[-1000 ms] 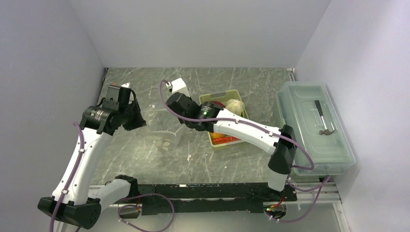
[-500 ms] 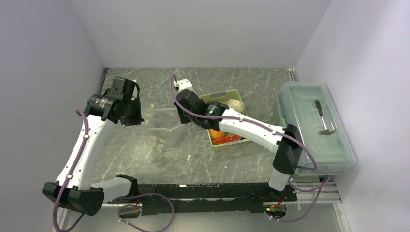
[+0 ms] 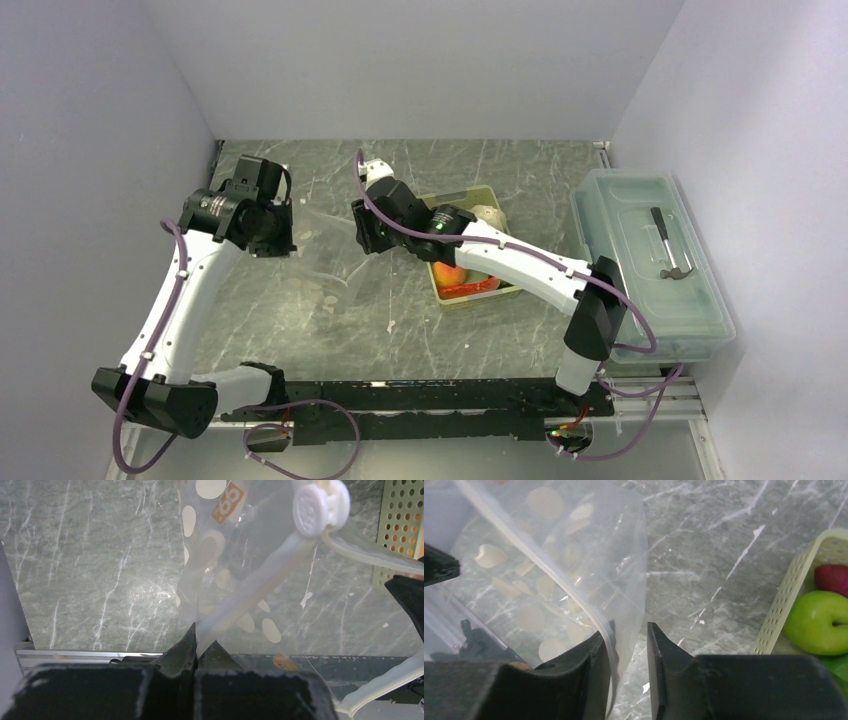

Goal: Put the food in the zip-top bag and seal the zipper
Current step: Open the zipper of the food storage bag at the center of the board.

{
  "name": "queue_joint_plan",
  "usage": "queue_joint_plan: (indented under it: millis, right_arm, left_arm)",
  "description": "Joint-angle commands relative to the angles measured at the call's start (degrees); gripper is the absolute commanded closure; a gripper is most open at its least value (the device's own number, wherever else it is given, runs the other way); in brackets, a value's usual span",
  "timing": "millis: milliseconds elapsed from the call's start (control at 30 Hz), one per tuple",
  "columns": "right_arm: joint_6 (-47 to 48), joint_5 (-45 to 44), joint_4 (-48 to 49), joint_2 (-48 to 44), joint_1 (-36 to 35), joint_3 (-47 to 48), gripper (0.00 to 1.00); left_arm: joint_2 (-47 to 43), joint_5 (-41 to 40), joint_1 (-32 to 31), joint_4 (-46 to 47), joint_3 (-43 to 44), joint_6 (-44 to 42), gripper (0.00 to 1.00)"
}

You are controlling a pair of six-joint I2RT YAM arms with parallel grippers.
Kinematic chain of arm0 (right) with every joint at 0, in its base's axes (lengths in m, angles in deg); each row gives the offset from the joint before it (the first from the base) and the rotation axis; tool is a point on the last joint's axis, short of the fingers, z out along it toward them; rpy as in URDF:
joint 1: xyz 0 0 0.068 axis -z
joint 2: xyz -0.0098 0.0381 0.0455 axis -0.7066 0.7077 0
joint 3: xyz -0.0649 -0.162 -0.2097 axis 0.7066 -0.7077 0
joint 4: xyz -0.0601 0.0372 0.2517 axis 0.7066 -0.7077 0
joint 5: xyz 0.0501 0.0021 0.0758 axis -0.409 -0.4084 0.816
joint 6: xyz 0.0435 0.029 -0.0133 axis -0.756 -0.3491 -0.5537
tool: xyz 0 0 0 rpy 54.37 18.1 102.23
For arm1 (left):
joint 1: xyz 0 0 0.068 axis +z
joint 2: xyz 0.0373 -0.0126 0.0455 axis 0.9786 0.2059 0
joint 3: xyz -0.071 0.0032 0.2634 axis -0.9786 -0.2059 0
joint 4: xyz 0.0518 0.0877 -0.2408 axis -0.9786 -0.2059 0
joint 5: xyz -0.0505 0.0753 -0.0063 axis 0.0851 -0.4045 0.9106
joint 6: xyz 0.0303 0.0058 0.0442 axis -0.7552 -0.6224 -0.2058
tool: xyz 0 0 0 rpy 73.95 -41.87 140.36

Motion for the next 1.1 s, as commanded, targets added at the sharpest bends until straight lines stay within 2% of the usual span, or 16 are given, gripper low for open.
queue_joint_plan:
  millis: [0, 233, 400, 633, 933, 1067]
  right_arm:
    - [0.96, 2.51, 1.7, -1.76, 0.23, 5.04, 0.63]
    - [2.13, 3.34, 1.38, -4.74, 0.23, 6.22, 0.46]
    - [2.85, 2.2, 1.29, -7.98, 0.26, 4.9, 0.4]
    - [4.95, -4.11, -1.22, -13.75, 1.74, -0.31, 0.34]
    - [4.83, -5.61, -2.65, -21.19, 7.39, -11.69, 0.29]
    - [3.73, -6.14, -2.28, -24.45, 9.81, -17.97, 0.25]
  left_arm:
    - [0.73, -2.07, 0.29, -0.46, 3.93, -1.62, 1.0]
    - [2.57, -3.35, 0.29, -1.58, 7.22, -2.39, 1.0]
    - [4.36, -3.86, 0.29, -2.23, 8.86, -2.62, 1.0]
    - [6.32, -5.95, 0.01, -3.36, 10.79, -2.91, 1.0]
    - [8.9, -19.63, -6.89, -6.94, 13.3, -1.38, 1.0]
    - [9.54, -22.63, -8.92, -7.86, 14.56, -1.06, 1.0]
